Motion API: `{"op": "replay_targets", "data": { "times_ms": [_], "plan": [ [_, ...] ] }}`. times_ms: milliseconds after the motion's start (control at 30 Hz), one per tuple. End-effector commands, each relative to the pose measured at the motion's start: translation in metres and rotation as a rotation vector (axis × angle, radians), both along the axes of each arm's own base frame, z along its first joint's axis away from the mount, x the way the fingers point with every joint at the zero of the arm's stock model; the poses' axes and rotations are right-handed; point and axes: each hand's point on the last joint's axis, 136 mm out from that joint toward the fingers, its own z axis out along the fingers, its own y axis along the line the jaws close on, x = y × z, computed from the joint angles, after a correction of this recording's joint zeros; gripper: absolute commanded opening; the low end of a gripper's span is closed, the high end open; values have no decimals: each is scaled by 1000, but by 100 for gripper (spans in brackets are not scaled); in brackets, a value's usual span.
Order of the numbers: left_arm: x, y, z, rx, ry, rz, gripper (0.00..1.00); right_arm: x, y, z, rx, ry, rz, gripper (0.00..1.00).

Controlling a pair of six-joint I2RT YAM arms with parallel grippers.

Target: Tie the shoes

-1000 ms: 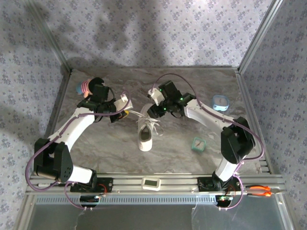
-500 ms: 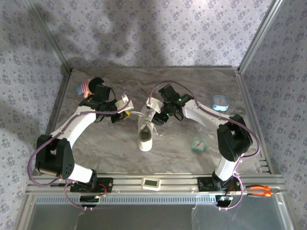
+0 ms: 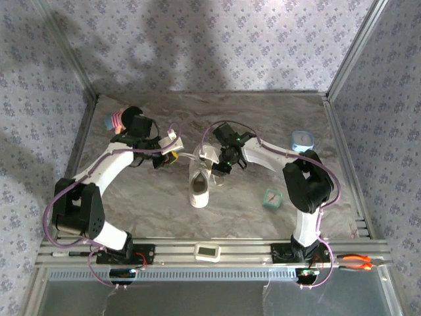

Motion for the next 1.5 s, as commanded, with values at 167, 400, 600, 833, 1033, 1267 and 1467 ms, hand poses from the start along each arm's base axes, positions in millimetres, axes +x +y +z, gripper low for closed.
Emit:
{"op": "replay_targets", "data": {
  "times_ms": [167,400,600,833,1033,1267,1467],
  "plan": [
    [19,-6,8,-61,-6,-2,1,-2,-5,12,-21,14,16,24],
    [25,-7,4,-70,7,0,2,-6,-10,19,-34,1,29,44],
    [26,-8,2,-73,14,-1,2,2,-8,19,-51,-28,33,32],
    [40,1,6,-104,-8,79,45,6,-8,21,-42,-20,20,0],
    [36,14,19,-173,-31,133,50,4,-10,20,-39,2,7,0],
    [1,-25,3,-199,60,27,42,2,-13,17,-44,20,-2,0],
    [-12,-57,-15,-193,106,-76,36,2,-11,15,-43,25,0,0]
  ]
}}
